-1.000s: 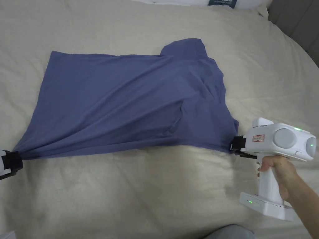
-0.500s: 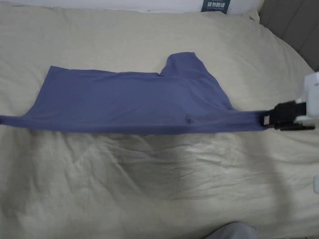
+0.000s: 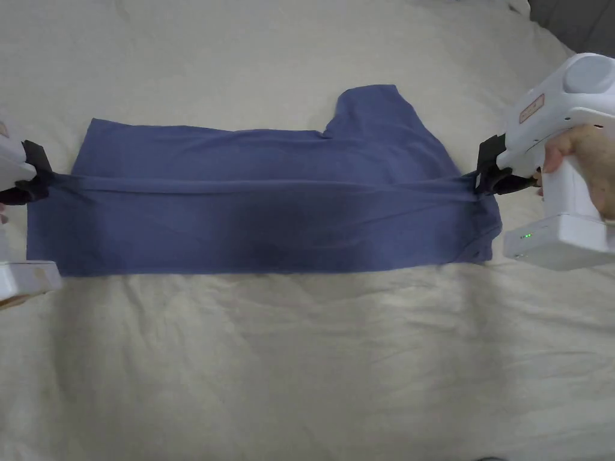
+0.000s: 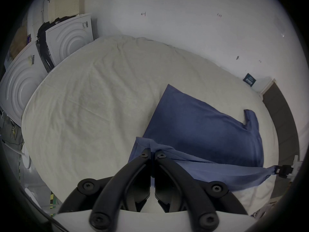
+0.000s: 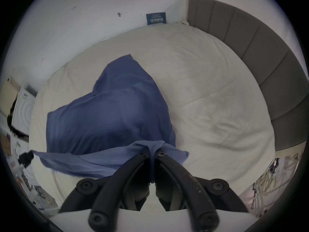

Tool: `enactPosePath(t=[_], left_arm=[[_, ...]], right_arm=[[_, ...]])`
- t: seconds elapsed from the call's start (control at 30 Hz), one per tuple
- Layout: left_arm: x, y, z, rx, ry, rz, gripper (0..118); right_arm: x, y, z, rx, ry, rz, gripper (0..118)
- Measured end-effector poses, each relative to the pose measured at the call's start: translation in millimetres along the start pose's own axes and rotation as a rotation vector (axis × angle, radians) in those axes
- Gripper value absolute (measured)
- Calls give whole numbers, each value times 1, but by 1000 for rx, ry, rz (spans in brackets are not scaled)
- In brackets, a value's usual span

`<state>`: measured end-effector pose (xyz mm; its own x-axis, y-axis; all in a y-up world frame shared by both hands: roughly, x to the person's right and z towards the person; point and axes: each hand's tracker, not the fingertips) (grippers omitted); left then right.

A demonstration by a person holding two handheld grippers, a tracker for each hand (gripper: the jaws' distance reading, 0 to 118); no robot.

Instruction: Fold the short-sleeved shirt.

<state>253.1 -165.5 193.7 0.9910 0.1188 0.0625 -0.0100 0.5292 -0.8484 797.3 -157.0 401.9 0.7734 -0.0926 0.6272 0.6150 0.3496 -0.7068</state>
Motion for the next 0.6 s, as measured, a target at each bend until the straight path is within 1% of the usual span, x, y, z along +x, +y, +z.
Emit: enactPosePath(t=[0.1, 0.13, 0.17, 0.2, 0.23, 0.27, 0.3, 0.33, 0.37, 0.43, 0.47, 0.53, 0.6], left_arm=[[7, 5, -37, -37, 23, 25, 4], [8, 5, -47, -39, 28, 33, 5], [10, 5, -54, -39, 35, 40, 11], [11, 4, -59, -35, 47, 43, 20], [12, 3, -64, -28, 64, 44, 37], [11, 1, -67, -20, 76, 39, 71], [10, -1, -68, -14, 80, 36, 95], [7, -4, -65, -5, 81, 34, 112], [6, -6, -60, 12, 81, 30, 118], [5, -11, -39, 106, 52, -22, 117], [4, -14, -26, 141, 37, -59, 116], [6, -24, 7, 242, 25, -146, 116], [7, -38, 47, 384, 31, -221, 116]], right_arm=[[-1, 15, -31, -16, 2, -42, 8], [-1, 19, -39, -20, 1, -41, 8], [-3, 20, -44, -17, -5, -38, 11], [-3, 22, -50, -1, -22, -38, 21], [-3, 25, -53, 31, -54, -33, 40], [-3, 24, -53, 51, -77, -26, 70], [-3, 22, -51, 62, -81, -20, 87], [-1, 21, -47, 79, -82, -23, 96], [2, 19, -42, 115, -74, -31, 99], [5, 7, -20, 201, -47, -43, 99], [6, 1, -8, 240, -33, -34, 99], [6, -18, 22, 327, -4, 30, 100], [3, -44, 58, 447, 27, 129, 106]])
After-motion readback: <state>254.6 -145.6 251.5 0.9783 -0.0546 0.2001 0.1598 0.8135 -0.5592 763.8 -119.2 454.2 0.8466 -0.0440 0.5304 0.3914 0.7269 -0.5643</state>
